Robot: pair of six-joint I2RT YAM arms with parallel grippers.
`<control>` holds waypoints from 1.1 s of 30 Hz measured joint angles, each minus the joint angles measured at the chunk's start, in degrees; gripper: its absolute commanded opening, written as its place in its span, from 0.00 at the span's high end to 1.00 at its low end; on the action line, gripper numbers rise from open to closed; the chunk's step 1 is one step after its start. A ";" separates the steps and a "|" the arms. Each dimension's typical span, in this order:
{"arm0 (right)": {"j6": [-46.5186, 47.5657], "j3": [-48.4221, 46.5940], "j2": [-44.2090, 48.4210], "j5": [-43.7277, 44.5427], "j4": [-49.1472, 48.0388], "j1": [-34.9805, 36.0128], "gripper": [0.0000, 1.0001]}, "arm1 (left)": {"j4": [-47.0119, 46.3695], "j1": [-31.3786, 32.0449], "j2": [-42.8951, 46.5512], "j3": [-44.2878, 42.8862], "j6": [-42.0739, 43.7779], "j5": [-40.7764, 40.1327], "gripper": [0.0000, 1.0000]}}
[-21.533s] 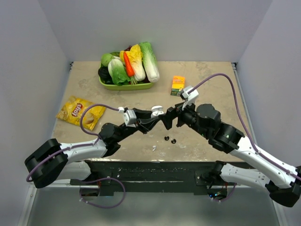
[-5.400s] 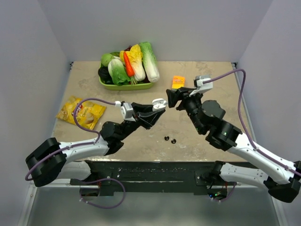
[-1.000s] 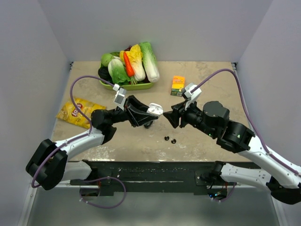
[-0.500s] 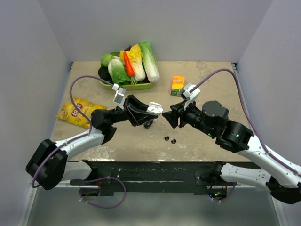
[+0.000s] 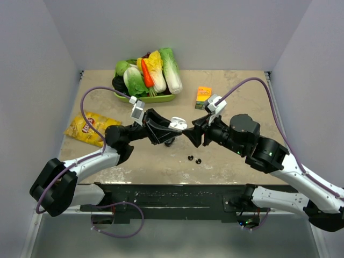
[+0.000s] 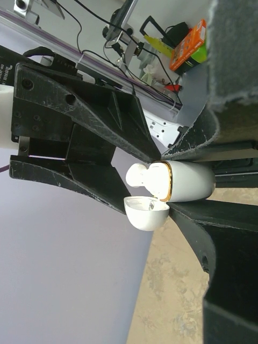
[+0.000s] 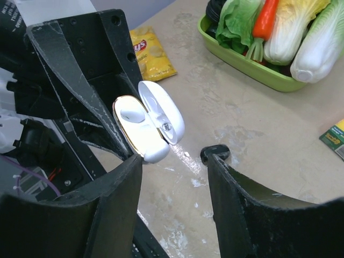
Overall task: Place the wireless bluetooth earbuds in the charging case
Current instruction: Place the earbud in the charging case.
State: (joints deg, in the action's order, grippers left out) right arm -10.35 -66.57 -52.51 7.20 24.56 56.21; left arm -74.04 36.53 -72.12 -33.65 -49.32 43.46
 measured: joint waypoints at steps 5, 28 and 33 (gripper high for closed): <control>0.74 -0.33 0.28 -2.34 -0.20 -0.04 0.33 | 0.00 0.55 -0.02 -0.07 1.09 -0.09 1.00; -2.08 0.09 10.21 -0.26 -15.85 0.00 0.29 | 0.26 0.61 5.09 -7.78 9.97 -19.96 1.00; -4.00 0.31 6.12 2.34 -22.29 0.00 0.31 | -0.15 0.61 11.54 -7.61 13.05 -24.96 1.00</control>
State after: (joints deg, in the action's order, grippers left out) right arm -14.35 -66.26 -46.39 9.54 2.26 56.21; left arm -74.19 37.15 -60.58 -41.25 -36.27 18.50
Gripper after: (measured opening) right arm 0.699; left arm 0.348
